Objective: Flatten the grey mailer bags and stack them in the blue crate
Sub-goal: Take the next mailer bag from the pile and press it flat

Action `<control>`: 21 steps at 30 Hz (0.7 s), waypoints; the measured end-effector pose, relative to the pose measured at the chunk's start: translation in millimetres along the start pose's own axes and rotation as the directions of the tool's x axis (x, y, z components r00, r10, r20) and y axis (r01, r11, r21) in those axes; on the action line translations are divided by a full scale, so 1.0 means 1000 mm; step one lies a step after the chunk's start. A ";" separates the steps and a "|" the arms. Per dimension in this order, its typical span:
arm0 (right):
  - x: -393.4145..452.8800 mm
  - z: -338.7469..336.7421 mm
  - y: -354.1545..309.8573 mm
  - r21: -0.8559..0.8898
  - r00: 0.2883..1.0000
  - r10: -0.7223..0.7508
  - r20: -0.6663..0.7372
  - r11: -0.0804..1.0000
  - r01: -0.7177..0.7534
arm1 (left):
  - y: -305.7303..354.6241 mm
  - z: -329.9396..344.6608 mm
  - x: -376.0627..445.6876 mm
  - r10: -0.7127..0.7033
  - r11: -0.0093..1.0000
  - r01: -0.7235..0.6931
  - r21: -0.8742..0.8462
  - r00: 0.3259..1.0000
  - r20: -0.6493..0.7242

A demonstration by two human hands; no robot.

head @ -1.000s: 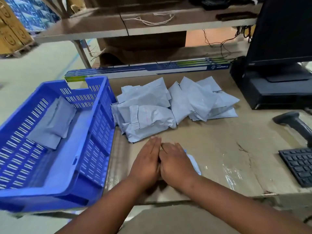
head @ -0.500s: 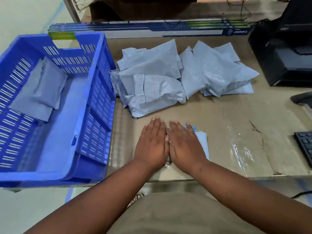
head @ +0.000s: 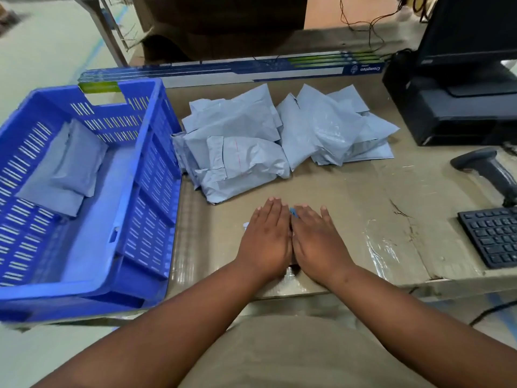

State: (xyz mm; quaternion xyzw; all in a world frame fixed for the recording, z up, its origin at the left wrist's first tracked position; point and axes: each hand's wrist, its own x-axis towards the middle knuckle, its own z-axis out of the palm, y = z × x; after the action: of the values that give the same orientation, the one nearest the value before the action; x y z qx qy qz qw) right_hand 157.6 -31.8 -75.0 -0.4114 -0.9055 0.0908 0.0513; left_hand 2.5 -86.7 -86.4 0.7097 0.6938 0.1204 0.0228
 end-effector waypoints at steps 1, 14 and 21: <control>-0.003 0.006 0.005 -0.005 1.000 0.005 0.024 1.000 -0.005 | 0.002 0.003 0.000 0.014 0.999 -0.015 0.044 1.000 0.024; 0.000 0.022 0.019 0.008 0.997 0.013 0.074 1.000 -0.014 | 0.001 0.008 0.003 0.023 0.992 -0.029 0.119 0.998 0.053; -0.010 0.003 0.022 0.036 0.998 -0.029 0.060 0.999 0.026 | 0.009 -0.007 -0.010 0.129 0.991 -0.127 0.048 0.990 -0.051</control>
State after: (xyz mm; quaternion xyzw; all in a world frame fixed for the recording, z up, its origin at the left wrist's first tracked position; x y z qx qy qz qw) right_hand 179.8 -26.2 -82.7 -0.3950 -0.9104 0.1186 0.0323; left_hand 9.5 -97.7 -79.0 0.7495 0.6498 0.1252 -0.0198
